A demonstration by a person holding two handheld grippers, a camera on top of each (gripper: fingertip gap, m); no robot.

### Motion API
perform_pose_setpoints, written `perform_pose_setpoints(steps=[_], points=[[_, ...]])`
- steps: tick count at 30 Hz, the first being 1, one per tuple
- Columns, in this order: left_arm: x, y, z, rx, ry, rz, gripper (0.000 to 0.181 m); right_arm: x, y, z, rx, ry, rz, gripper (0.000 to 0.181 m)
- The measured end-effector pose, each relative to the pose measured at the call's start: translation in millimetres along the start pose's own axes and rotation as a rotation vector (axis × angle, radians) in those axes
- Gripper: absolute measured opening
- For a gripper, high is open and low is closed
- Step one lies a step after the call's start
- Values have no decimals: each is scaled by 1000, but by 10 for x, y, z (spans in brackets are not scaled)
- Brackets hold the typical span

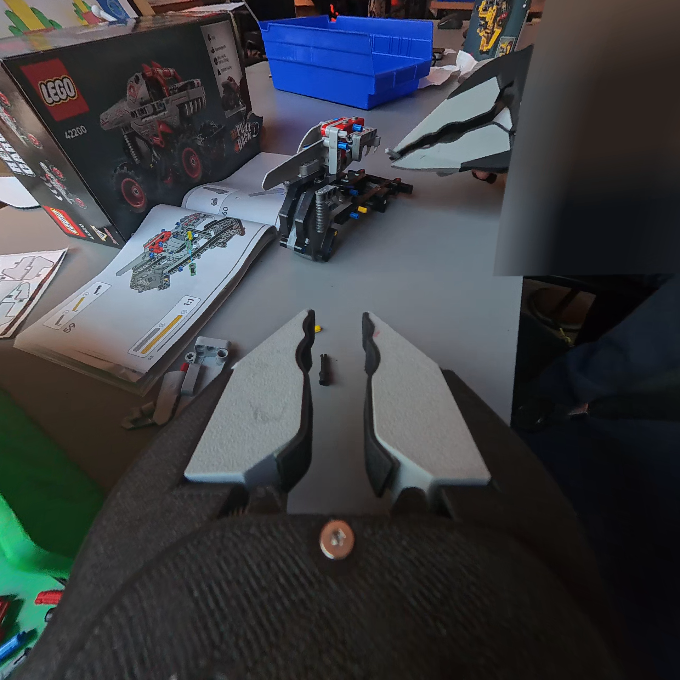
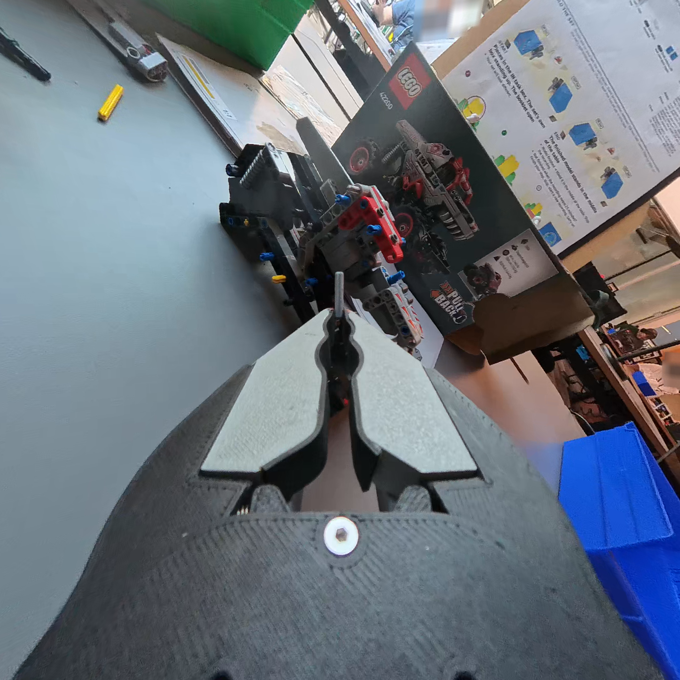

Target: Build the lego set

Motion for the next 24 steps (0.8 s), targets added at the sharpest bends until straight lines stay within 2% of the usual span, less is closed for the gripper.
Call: perform_pose_setpoints(steps=[12,15,20,22,24], points=[[14,-29,-84,15,39,-13,22,-16,10,41,-1,-23,4,0],[-1,-90,-148,79,43,-10,22,-23,23,41,-10,-28,8,0],[87,-162,-449,236,206,44,15,-17,42,31,-19,-20,16,0],[124,-175,-532,262,259,45,12,-14,45,30,-18,-16,22,0],[115,-182,-524,249,255,29,13,-15,39,32,-11,-16,24,0]])
Point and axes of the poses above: each gripper's, where its closed fingertips meet, z out along the fingers, x out of its top, y = z × x across the jaws, the point moved 5 cm from there along -z, back along the fingers, and after that the axes turned 6 degrees about -z, right-handed, at the moved point
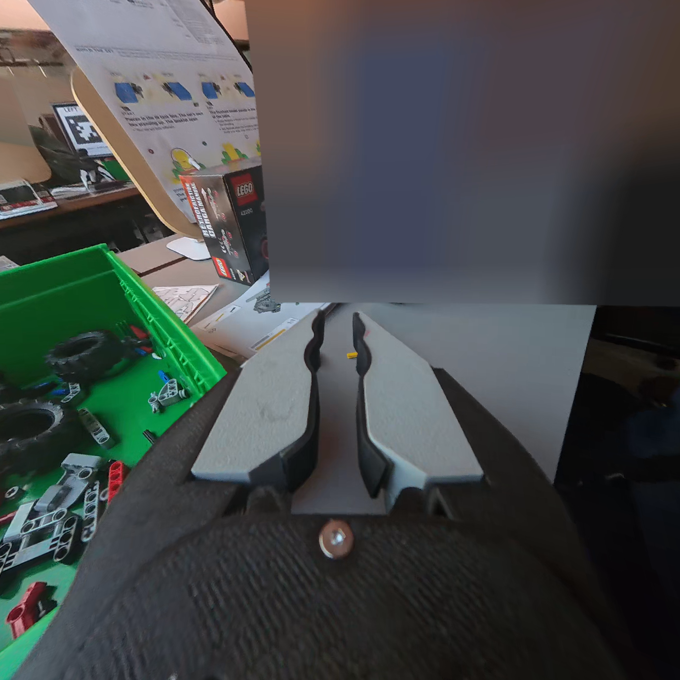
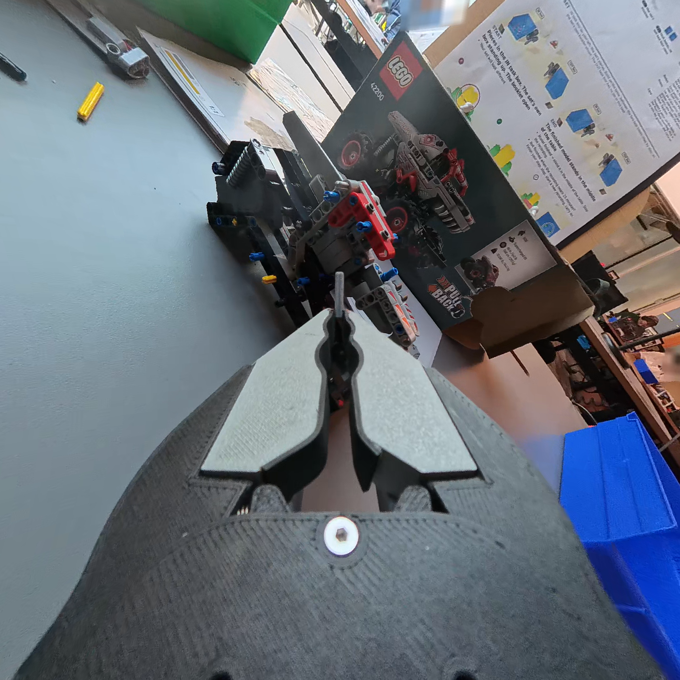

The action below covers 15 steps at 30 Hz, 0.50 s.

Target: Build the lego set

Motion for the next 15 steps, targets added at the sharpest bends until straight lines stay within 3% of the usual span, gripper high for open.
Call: perform_pose_setpoints(steps=[5,15], points=[[-154,116,140,-67,-143,39,23,2,-28,8,4,-7,-20,0],[-154,123,135,-79,-139,38,21,-4,-39,26,0,-23,-35,0]])
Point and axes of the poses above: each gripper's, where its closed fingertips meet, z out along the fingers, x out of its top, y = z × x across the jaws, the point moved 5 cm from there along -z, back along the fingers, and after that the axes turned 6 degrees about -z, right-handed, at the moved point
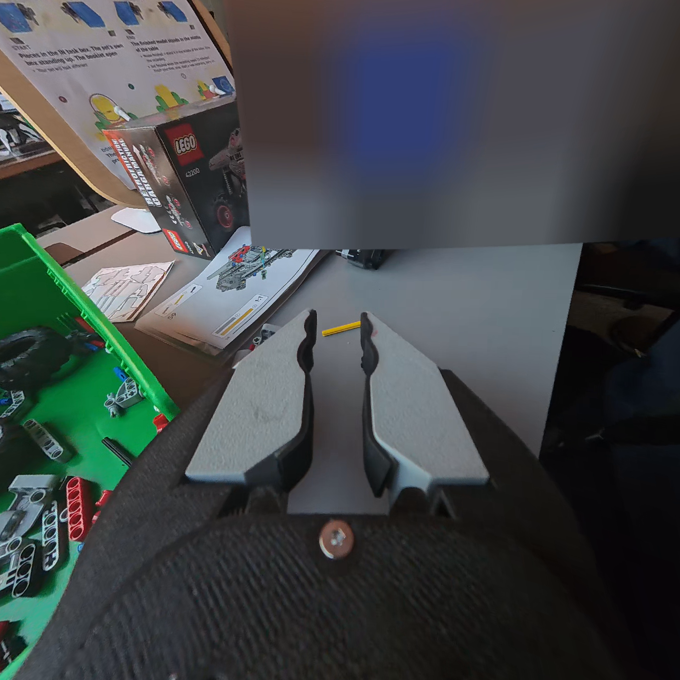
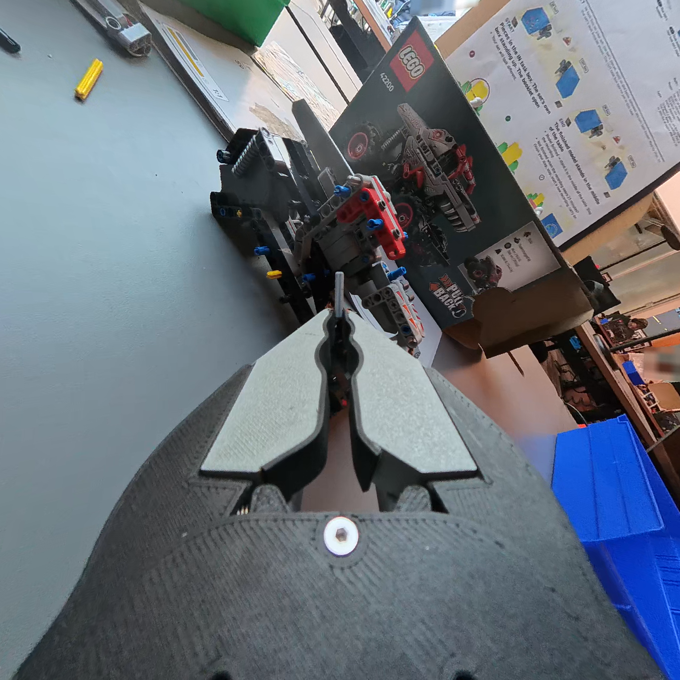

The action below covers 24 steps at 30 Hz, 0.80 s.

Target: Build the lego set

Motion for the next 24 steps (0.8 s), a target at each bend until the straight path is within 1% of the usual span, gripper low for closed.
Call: perform_pose_setpoints(steps=[24], points=[[-23,-9,20,12,-29,1,19,0,1,17,0,-6,-5,0]])
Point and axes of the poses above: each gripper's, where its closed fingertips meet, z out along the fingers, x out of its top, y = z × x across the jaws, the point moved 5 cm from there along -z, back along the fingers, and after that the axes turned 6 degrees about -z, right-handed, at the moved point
